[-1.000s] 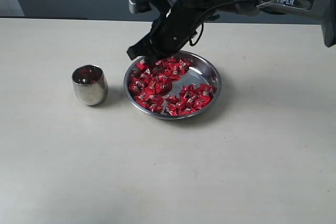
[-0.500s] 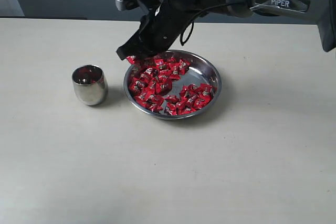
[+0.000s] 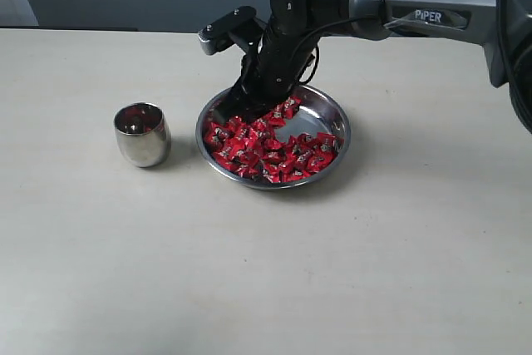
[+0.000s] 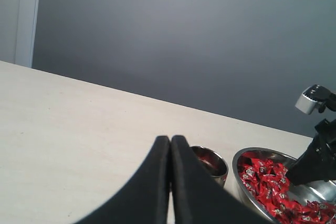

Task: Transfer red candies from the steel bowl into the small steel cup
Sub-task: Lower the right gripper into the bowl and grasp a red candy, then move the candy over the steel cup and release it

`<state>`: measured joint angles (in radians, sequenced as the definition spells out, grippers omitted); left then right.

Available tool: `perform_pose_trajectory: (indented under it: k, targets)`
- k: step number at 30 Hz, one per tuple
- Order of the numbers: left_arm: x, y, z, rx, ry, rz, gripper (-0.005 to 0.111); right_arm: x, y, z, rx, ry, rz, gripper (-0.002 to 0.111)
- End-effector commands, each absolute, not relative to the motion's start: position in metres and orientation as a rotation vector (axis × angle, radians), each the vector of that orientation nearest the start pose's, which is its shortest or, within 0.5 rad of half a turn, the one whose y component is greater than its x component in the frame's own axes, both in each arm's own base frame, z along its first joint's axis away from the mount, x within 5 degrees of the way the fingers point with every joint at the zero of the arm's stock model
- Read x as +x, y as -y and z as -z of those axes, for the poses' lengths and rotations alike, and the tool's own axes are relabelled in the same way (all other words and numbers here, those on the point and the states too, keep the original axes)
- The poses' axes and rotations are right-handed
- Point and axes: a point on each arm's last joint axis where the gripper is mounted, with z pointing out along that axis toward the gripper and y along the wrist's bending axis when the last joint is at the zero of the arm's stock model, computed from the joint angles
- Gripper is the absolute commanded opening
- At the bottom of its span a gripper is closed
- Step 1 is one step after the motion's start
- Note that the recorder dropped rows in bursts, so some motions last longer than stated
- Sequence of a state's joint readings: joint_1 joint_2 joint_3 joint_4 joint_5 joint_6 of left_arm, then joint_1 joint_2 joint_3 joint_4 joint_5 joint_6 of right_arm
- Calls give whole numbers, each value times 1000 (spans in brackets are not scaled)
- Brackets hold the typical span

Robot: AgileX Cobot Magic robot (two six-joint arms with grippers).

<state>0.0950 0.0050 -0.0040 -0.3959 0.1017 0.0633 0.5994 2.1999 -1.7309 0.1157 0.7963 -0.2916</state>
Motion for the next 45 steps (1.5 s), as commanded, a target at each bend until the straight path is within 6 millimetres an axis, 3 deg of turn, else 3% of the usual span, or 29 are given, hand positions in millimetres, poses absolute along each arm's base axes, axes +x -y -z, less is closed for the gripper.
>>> perform_pose_trajectory:
  k: [1, 13, 21, 22, 25, 28, 32, 39, 42, 45]
  targets:
    - [56, -2, -205, -313, -1546, 222, 0, 388, -270, -166, -1121, -2545, -201, 41]
    - [56, -2, -205, -313, -1546, 222, 0, 383, -267, -136, -1182, -2686, -181, 41]
    - [56, -2, -205, -313, -1546, 222, 0, 384, -272, -130, -1135, -2682, -243, 39]
    - [56, -2, -205, -313, -1546, 222, 0, 384, -272, -129, -1137, -2688, -243, 37]
    - [56, -2, -205, -313, -1546, 222, 0, 381, -270, -120, -1161, -2738, -236, 11]
    - [56, -2, -205, -313, -1546, 222, 0, 381, -270, -118, -1164, -2745, -235, -1]
    - [56, -2, -205, -313, -1546, 222, 0, 384, -272, -127, -1131, -2692, -247, -1]
    - [56, -2, -205, -313, -1546, 222, 0, 387, -279, -176, -1035, -2517, -315, -1]
    - [56, -2, -205, -313, -1546, 222, 0, 387, -288, -195, -924, -2433, -473, -1]
    - [56, -2, -205, -313, -1546, 222, 0, 383, -308, -202, -889, -2323, -650, -1]
